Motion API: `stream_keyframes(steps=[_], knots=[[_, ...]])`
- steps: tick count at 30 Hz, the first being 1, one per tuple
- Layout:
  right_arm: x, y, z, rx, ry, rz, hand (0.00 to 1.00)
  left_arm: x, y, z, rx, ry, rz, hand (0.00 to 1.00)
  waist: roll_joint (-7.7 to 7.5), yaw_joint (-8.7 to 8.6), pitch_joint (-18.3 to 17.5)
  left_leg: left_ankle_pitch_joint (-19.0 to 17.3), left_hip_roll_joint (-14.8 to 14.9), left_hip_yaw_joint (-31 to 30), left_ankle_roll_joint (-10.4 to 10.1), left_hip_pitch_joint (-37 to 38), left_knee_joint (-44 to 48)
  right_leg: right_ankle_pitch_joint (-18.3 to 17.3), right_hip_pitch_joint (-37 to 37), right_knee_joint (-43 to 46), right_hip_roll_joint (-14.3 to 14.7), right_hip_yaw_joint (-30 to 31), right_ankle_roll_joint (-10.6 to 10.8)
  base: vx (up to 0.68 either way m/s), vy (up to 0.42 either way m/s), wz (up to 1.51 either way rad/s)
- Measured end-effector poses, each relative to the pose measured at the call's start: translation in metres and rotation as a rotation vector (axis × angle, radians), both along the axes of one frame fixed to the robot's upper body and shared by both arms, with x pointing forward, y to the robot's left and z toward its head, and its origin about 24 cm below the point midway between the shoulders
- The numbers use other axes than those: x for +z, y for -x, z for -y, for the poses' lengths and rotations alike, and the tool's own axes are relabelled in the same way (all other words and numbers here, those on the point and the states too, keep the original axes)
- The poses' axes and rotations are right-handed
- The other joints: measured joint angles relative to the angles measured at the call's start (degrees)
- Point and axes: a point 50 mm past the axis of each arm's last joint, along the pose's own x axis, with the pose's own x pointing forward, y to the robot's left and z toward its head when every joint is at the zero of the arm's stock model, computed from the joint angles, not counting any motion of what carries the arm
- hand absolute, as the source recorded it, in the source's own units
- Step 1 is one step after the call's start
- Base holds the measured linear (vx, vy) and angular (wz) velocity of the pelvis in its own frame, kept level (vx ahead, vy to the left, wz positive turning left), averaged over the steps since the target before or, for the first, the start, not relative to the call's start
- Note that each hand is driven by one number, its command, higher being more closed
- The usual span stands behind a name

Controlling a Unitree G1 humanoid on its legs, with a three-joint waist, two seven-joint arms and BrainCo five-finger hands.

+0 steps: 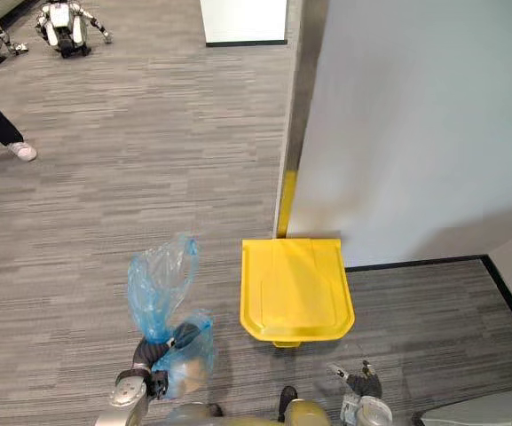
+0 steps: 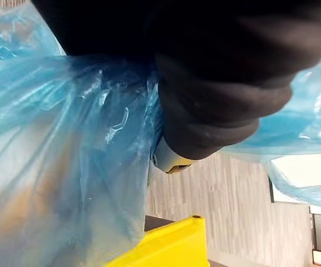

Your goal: Gather rubbish on tea table into small bin, then transfer packed bag to large trash can.

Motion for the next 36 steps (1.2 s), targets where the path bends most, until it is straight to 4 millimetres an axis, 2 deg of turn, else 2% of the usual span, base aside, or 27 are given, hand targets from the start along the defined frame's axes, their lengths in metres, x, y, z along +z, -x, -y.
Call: stream_keyframes(steps=[4,11,19,24,29,33,36], knots=[[0.0,0.001,0.001,-0.019,-0.003,0.001,0.0,0.0,0.001,-0.002,-0.002,-0.007,-0.005,1.0,0.53,-0.13,-0.3,2.4,-1.1,0.3,0.6,2.0,-4.7,1.6,0.4,-1.8,-0.1,0.6,0.1,-0.07,0.015,-0.06],[-0.003,0.005,0.001,-0.025,-0.008,-0.018,0.0,-0.007,0.014,-0.008,0.004,-0.022,-0.054,1.0,0.34,-0.12,-0.4,3.4,-0.4,3.3,0.4,3.4,-8.5,5.5,0.4,-5.8,1.3,4.0,-0.7,-0.13,-0.022,-0.28],[-0.003,0.013,0.008,-0.028,0.011,-0.04,0.0,-0.01,0.018,-0.009,0.011,-0.022,-0.078,1.0,-0.22,-0.73,-0.8,3.1,-0.2,5.8,-0.1,4.2,-9.2,6.6,0.5,-8.1,2.1,6.9,-0.1,-0.05,-0.015,-0.2],[0.0,0.009,0.015,-0.021,0.03,-0.03,0.0,-0.011,0.019,-0.011,0.021,-0.024,-0.082,1.0,-0.43,-0.17,-1.0,2.3,-0.1,8.1,-0.2,4.6,-9.0,7.0,0.1,-8.3,2.4,9.4,0.5,0.04,0.024,-0.23],[0.004,-0.004,0.014,-0.003,0.035,-0.002,0.0,-0.01,0.02,-0.019,0.059,-0.033,-0.076,1.0,-0.35,0.13,-1.1,0.0,-0.3,11.2,0.7,4.1,-5.8,7.6,-1.5,-8.0,2.6,13.0,0.5,0.08,0.064,-0.39],[0.007,-0.02,0.011,0.04,0.039,0.025,0.0,-0.008,0.019,-0.023,0.059,-0.048,-0.074,1.0,-0.19,0.32,-1.0,-2.7,-0.4,11.8,1.4,2.5,-2.0,7.3,-2.8,-6.8,2.3,15.2,1.3,0.04,0.072,-0.29],[0.01,-0.028,0.01,0.052,0.042,0.043,0.0,-0.007,0.014,-0.022,0.054,-0.046,-0.06,1.0,0.37,0.48,-0.3,-5.2,-0.2,11.8,2.4,1.3,1.2,2.1,-8.4,5.0,2.2,15.4,2.8,0.0,0.078,-0.1]])
